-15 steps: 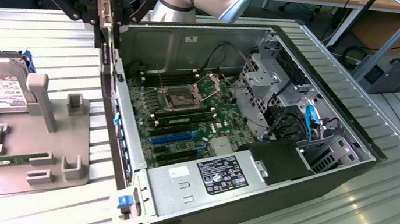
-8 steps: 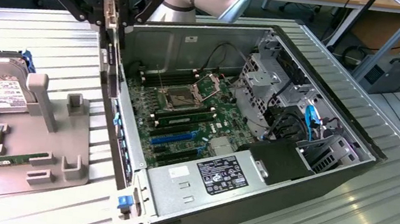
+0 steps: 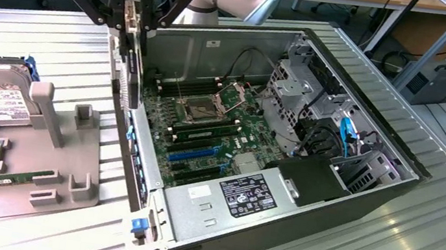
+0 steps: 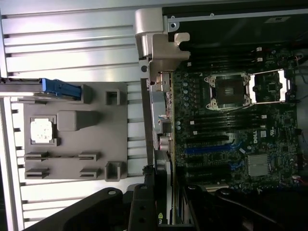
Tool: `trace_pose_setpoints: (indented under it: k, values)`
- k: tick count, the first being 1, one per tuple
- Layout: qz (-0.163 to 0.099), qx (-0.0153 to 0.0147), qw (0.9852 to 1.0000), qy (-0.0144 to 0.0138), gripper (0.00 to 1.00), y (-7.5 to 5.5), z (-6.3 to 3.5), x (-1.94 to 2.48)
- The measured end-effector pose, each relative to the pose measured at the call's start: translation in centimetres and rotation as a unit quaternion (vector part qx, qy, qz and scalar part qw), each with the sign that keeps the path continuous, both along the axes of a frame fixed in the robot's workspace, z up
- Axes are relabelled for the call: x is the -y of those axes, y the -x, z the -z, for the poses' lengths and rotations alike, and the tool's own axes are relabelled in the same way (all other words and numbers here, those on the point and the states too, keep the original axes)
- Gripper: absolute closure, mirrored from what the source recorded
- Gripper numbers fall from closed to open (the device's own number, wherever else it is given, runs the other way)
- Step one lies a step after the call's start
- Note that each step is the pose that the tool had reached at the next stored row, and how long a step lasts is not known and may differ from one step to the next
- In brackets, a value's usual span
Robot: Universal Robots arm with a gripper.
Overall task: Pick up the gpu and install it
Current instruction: 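Pick up the gpu and move the gpu toward the slot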
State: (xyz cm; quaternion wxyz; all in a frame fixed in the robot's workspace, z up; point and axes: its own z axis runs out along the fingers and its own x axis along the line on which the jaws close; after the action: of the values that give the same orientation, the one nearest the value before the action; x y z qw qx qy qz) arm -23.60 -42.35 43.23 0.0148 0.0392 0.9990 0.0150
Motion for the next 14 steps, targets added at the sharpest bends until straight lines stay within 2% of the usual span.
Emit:
trace_pose_setpoints:
  k: [7, 9, 10, 14]
  values:
    - [0.0, 0.0, 1.0, 0.0011, 0.73, -0.8, 0.16, 0.0]
    - [0.0, 0.0, 1.0, 0.002, 0.73, -3.1, 0.92, 0.0]
    - [0.0, 0.0, 1.0, 0.002, 0.73, -3.8, 1.4, 0.0]
    - [0.0, 0.0, 1.0, 0.0026, 0.73, -5.9, 3.09, 0.0]
